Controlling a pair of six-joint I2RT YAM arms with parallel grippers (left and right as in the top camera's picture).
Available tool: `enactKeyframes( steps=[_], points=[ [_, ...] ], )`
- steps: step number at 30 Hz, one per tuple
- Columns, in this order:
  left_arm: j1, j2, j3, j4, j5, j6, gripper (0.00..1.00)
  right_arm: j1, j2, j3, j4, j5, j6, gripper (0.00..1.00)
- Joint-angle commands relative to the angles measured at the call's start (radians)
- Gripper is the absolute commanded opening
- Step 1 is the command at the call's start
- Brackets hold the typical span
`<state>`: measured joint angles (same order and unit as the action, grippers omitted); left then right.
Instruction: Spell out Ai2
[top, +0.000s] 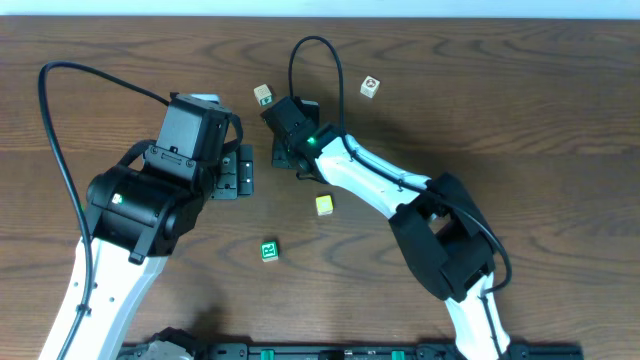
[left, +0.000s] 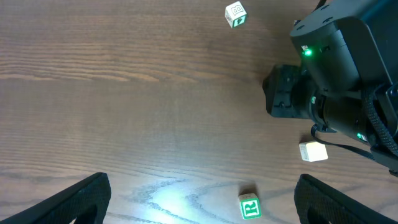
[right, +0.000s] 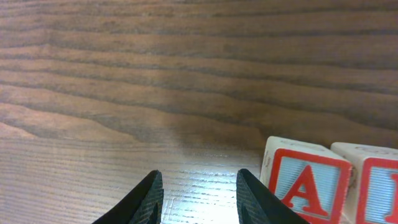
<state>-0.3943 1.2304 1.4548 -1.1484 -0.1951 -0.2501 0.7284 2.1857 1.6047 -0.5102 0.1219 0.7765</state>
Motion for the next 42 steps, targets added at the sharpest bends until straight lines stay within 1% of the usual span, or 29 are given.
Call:
enactKeyframes(
  steps=[1, 13, 42],
  points=[
    [0.001, -0.001, 0.007, -0.003, -0.015, 0.000, 0.95, -0.009, 0.019, 0.019, 0.005, 0.035, -0.015, 0.38],
    [0.001, -0.001, 0.007, -0.003, -0.015, 0.000, 0.95, -0.010, 0.020, 0.019, 0.027, 0.041, -0.023, 0.38],
    [0.002, -0.001, 0.007, -0.003, -0.015, 0.000, 0.95, -0.010, 0.020, 0.019, -0.007, 0.099, -0.026, 0.37]
  ],
)
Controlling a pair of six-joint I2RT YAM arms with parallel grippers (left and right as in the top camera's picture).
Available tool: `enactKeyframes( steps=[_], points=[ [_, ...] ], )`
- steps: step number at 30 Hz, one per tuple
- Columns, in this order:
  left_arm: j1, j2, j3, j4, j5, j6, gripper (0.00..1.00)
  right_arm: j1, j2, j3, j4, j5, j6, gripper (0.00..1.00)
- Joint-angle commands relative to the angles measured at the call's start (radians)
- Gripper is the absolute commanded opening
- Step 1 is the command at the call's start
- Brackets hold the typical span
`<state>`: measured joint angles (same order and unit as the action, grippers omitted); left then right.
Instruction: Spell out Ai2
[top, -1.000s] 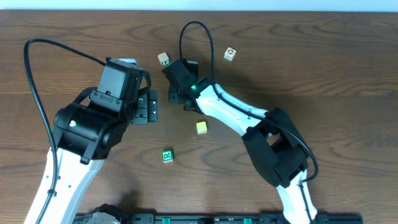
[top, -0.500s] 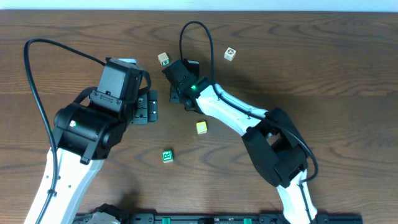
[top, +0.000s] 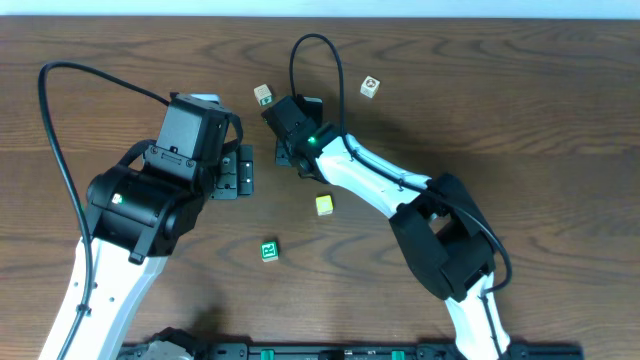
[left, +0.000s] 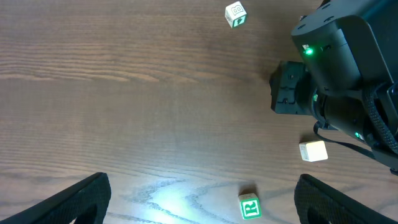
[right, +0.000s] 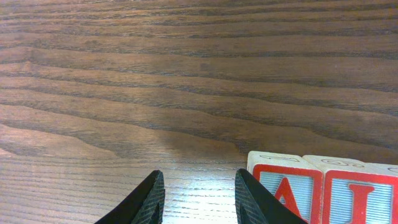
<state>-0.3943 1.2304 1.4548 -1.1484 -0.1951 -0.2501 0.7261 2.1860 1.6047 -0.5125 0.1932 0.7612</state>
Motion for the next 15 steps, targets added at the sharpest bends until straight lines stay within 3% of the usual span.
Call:
enactKeyframes(
  steps=[1, 10, 15],
  points=[
    [0.002, -0.001, 0.007, -0.003, -0.015, 0.000, 0.96, -0.008, 0.019, 0.019, -0.005, 0.027, -0.011, 0.37],
    [0.001, -0.001, 0.007, -0.003, -0.015, 0.000, 0.95, -0.001, -0.035, 0.037, 0.006, 0.046, -0.039, 0.37],
    [0.001, -0.001, 0.007, -0.003, -0.015, 0.000, 0.95, 0.001, -0.144, 0.037, -0.015, 0.231, -0.127, 0.38]
  ],
)
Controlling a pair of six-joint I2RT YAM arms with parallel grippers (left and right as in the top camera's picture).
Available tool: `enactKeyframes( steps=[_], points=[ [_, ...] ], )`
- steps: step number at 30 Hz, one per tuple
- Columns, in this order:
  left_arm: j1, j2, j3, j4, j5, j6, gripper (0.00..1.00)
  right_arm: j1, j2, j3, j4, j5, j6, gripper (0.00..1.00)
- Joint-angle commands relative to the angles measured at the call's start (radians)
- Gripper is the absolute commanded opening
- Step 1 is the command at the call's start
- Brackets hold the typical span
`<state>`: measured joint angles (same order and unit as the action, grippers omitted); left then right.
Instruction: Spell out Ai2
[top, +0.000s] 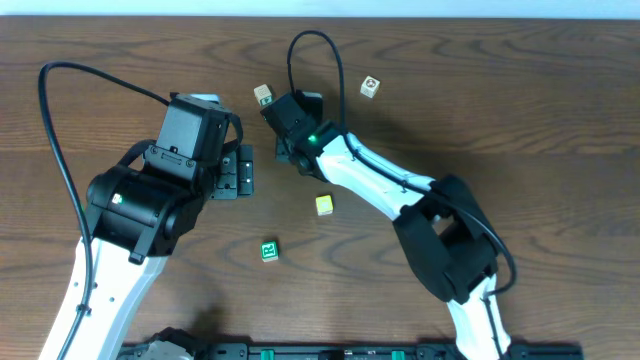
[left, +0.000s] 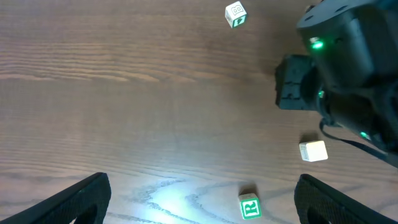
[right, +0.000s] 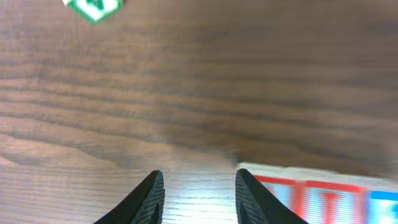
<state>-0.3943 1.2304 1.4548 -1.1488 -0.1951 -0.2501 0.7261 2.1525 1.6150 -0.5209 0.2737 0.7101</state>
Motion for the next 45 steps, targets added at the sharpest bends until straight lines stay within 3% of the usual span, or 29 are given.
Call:
enactKeyframes(
  steps=[1, 8, 9, 10, 11, 12, 16, 23, 26, 31, 39, 45],
  points=[
    [0.001, -0.001, 0.007, -0.003, -0.015, 0.000, 0.95, 0.001, -0.130, 0.027, -0.011, 0.186, -0.089, 0.38],
    [0.001, -0.001, 0.007, -0.003, -0.015, 0.000, 0.95, 0.001, -0.340, 0.026, -0.029, 0.461, -0.240, 0.47],
    [0.002, -0.001, 0.007, -0.003, -0.015, 0.000, 0.96, -0.002, -0.375, 0.025, -0.043, 0.497, -0.277, 0.55],
    [0.001, -0.001, 0.007, -0.003, -0.015, 0.000, 0.96, -0.004, -0.400, 0.025, -0.059, 0.525, -0.302, 0.72],
    [0.002, -0.001, 0.007, -0.003, -0.015, 0.000, 0.95, -0.011, -0.432, 0.024, -0.087, 0.555, -0.329, 0.97],
    [0.001, -0.001, 0.007, -0.003, -0.015, 0.000, 0.95, -0.017, -0.455, 0.021, -0.110, 0.574, -0.340, 0.99],
    [0.001, -0.001, 0.007, -0.003, -0.015, 0.000, 0.95, -0.042, -0.589, -0.054, -0.170, 0.624, -0.418, 0.99],
    [0.001, -0.001, 0.007, -0.003, -0.015, 0.000, 0.95, -0.163, -0.973, -0.420, -0.083, 0.552, -0.491, 0.99],
    [0.002, -0.001, 0.007, -0.003, -0.015, 0.000, 0.95, -0.269, -1.157, -0.561, -0.051, 0.364, -0.541, 0.99],
    [0.001, -0.001, 0.007, -0.003, -0.015, 0.000, 0.96, -0.547, -1.481, -0.780, -0.017, -0.162, -0.683, 0.99],
    [0.002, -0.001, 0.007, -0.003, -0.015, 0.000, 0.95, -0.702, -1.827, -1.029, 0.027, -0.369, -0.644, 0.99],
    [0.001, -0.001, 0.006, -0.003, -0.015, 0.000, 0.95, -0.751, -1.937, -1.162, 0.034, -0.359, -0.538, 0.99]
  ],
)
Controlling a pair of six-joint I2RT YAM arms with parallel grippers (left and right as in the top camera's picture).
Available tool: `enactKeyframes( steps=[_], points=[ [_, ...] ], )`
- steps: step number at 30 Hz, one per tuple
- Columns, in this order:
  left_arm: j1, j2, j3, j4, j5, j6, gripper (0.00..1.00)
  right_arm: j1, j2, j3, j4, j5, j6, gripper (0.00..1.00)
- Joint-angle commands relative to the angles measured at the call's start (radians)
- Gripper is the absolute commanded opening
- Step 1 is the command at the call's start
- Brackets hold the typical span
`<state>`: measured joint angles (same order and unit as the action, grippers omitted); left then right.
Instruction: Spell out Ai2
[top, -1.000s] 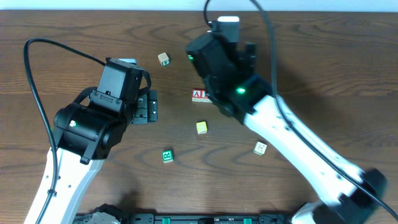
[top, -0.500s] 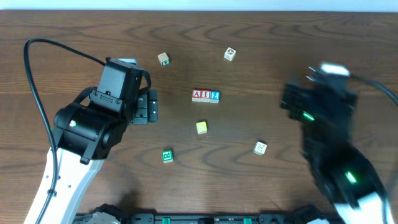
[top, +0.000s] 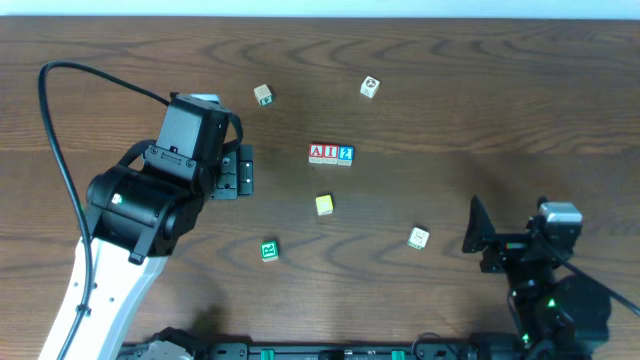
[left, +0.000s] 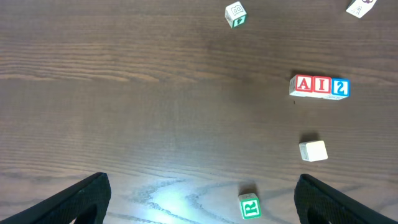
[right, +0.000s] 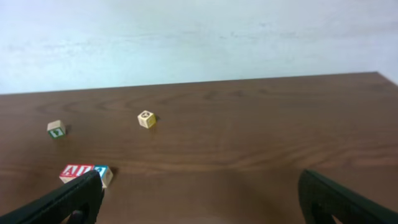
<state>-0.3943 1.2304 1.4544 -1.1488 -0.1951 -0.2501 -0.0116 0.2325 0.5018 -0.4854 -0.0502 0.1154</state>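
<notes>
Three blocks stand side by side as a row reading A, I, 2 (top: 331, 154): two red-faced letters and a blue-faced 2. The row also shows in the left wrist view (left: 319, 85) and at the lower left of the right wrist view (right: 85, 172). My left gripper (top: 240, 172) hovers open to the left of the row, nothing between its fingers (left: 81, 198). My right gripper (top: 480, 240) sits far back at the near right, open and empty, its fingers (right: 68, 200) wide apart.
Loose blocks lie around the row: a tan one with green (top: 263, 95), a white one (top: 370, 88), a yellow one (top: 324, 205), a green R block (top: 269, 250) and a white one (top: 419, 238). The table's near edge is by the right arm.
My right arm has left the middle of the table and now rests at the near right with its jaws much wider. The A, I, 2 row stands uncovered. The left arm has not moved.
My right gripper was low on the table just left of the A block, its fingers close together. It stayed there, the view shifting and blurring, with the blue 2 at the row's end. Now it is withdrawn and the row stands alone.
</notes>
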Motion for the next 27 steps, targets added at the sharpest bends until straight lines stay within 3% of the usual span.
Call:
enactKeyframes(
  steps=[1, 13, 27],
  points=[
    [0.002, -0.001, 0.007, -0.003, -0.015, 0.000, 0.95, -0.013, -0.021, -0.082, -0.004, -0.033, 0.056, 0.99],
    [0.001, -0.001, 0.007, -0.003, -0.015, 0.000, 0.95, -0.041, -0.021, -0.296, 0.142, -0.024, -0.074, 0.99],
    [0.001, -0.001, 0.007, -0.003, -0.015, 0.000, 0.95, -0.048, -0.022, -0.440, 0.280, 0.081, -0.061, 0.99]
  ],
)
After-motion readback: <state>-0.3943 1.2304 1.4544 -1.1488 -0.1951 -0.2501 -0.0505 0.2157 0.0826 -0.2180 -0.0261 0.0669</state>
